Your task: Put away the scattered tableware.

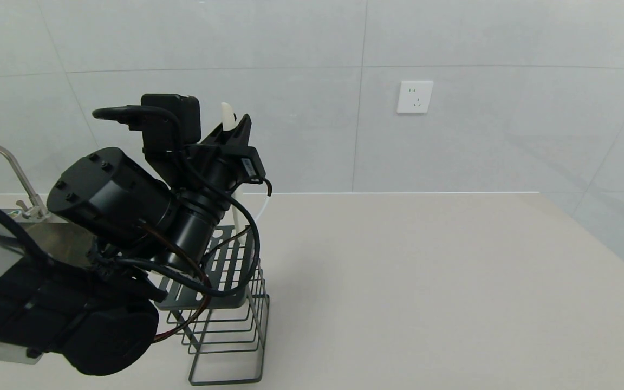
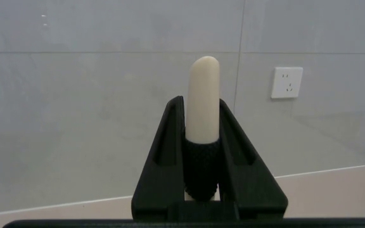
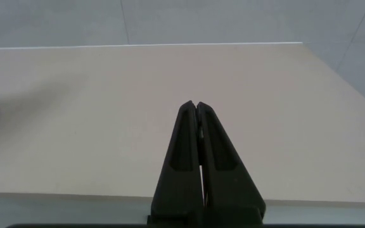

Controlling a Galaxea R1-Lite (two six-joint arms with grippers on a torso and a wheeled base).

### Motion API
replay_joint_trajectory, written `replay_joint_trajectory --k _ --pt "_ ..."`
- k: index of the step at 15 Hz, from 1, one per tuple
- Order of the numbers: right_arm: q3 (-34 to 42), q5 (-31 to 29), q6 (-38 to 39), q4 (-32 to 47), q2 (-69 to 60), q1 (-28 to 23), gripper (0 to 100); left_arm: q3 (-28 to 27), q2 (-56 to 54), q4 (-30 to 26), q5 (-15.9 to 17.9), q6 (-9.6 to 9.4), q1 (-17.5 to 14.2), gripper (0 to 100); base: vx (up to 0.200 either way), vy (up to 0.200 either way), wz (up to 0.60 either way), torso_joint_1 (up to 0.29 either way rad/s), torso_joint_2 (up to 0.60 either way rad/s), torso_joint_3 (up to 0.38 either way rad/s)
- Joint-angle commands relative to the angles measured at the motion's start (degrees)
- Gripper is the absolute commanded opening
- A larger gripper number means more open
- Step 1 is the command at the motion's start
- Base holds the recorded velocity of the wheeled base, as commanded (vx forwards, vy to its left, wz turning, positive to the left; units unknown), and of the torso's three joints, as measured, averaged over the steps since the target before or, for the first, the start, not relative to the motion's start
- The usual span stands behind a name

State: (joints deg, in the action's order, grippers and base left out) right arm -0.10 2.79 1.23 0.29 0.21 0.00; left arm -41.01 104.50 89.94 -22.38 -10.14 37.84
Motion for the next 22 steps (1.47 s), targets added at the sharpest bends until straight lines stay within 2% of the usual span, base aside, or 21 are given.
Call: replay_joint_trajectory --k 1,3,5,8,12,16,22 --pt "0.0 0.0 0.0 0.0 0.0 0.0 0 0.1 -0.1 0.1 0.0 0.04 0.0 0 0.000 0.000 0.00 0.000 0.00 0.000" --pt "0.0 0.1 0.0 0.0 0.0 0.0 0 0.3 0.0 0.1 -0.1 -0.05 0.0 0 0.000 0.000 0.00 0.000 0.00 0.000" --pt "0.0 0.0 0.0 0.0 0.0 0.0 0 3.8 -0.9 0.1 -0.1 -0.05 0.4 0 0.000 0.000 0.00 0.000 0.00 0.000" --pt "0.0 0.0 0.0 0.0 0.0 0.0 0 5.1 -2.3 0.1 -0.1 -0.05 0.7 0 0.000 0.000 0.00 0.000 0.00 0.000" --pt "0.0 0.1 0.0 0.0 0.0 0.0 0 9.7 -2.7 0.1 -0.3 0.04 1.4 0 0.000 0.000 0.00 0.000 0.00 0.000" --pt "0.0 0.1 0.0 0.0 0.0 0.0 0 9.6 0.3 0.1 -0.3 0.74 2.2 0 0.000 0.000 0.00 0.000 0.00 0.000" --pt "0.0 0.1 0.0 0.0 0.0 0.0 0 9.0 3.3 0.1 -0.2 0.74 4.0 0 0.000 0.000 0.00 0.000 0.00 0.000"
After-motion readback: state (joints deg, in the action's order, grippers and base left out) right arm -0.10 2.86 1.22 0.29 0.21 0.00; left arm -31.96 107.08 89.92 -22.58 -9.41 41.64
